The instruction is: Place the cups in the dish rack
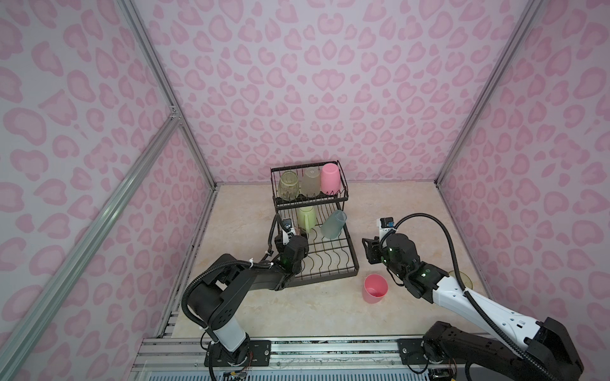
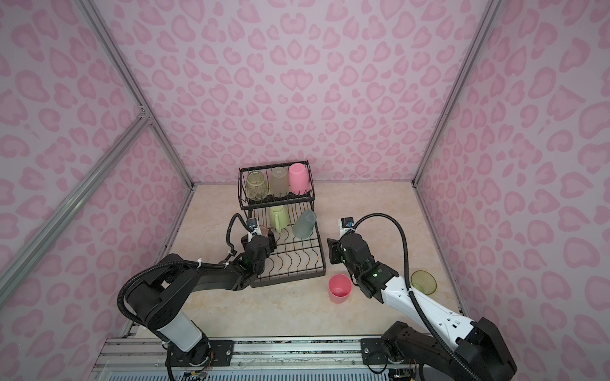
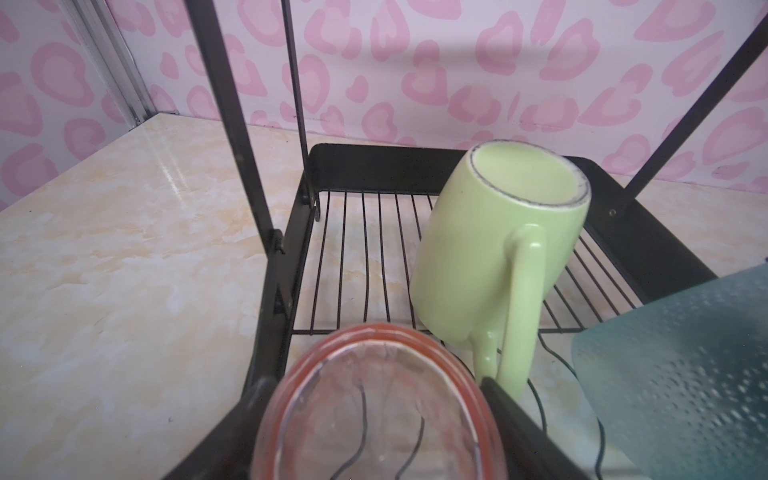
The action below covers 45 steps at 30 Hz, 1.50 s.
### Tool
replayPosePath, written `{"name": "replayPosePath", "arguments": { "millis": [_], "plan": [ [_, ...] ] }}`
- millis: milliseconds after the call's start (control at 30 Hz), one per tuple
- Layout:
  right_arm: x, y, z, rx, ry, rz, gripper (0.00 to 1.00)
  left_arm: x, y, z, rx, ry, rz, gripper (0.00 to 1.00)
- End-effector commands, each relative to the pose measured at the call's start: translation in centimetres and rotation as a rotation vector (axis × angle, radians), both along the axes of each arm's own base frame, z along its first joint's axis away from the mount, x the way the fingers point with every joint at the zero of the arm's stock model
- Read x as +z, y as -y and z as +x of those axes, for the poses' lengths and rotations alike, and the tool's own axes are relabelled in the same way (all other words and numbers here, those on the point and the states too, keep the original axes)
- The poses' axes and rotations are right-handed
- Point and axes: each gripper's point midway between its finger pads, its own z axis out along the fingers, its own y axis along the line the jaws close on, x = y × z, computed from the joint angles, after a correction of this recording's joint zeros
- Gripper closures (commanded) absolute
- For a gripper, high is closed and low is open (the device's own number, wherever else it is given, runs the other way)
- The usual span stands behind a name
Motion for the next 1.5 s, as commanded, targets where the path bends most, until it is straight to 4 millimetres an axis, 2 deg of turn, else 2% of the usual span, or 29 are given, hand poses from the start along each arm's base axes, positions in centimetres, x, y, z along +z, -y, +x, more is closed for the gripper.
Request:
{"name": "replayPosePath", "arguments": {
  "millis": [0,200,467,633,733,867,1167,1467],
  "plan": [
    [-2.1,4.0,-0.9,-0.155,-0.121,-0.077,0.53,-0.6,0.0,-0.4,-0.008,-0.032,-0.007,0.17],
    [-2.0,7.0,-0.3,-0.273,-0.213,-0.057,0.54,0.0,0.1,-0.6,-0.012,-0.023,-0.021,0.05],
    [-1.9,11.3,0.2,-0.467,-0.348,-0.112,0.54,0.8,0.1,-0.8,-0.017,-0.013,-0.030,0.00],
    [-1.4,12.6,0.9,-0.515,-0.364,-0.118,0.50,1.5,0.2,-1.1,-0.032,-0.005,-0.045,0.02],
    [-1.3,13.2,1.0,-0.531,-0.371,-0.092,0.40,1.9,0.1,-1.2,-0.035,-0.001,-0.049,0.02],
    [-1.3,13.9,1.0,-0.546,-0.375,-0.059,0.38,2.3,0.1,-1.4,-0.039,0.006,-0.056,0.02],
    [-0.8,17.2,-0.5,-0.662,-0.392,-0.043,0.43,3.3,0.5,-1.7,-0.063,0.024,-0.068,0.02],
    [0.5,22.3,-3.9,-0.861,-0.404,-0.039,0.47,4.6,1.1,-2.3,-0.106,0.058,-0.084,0.01]
  ]
}}
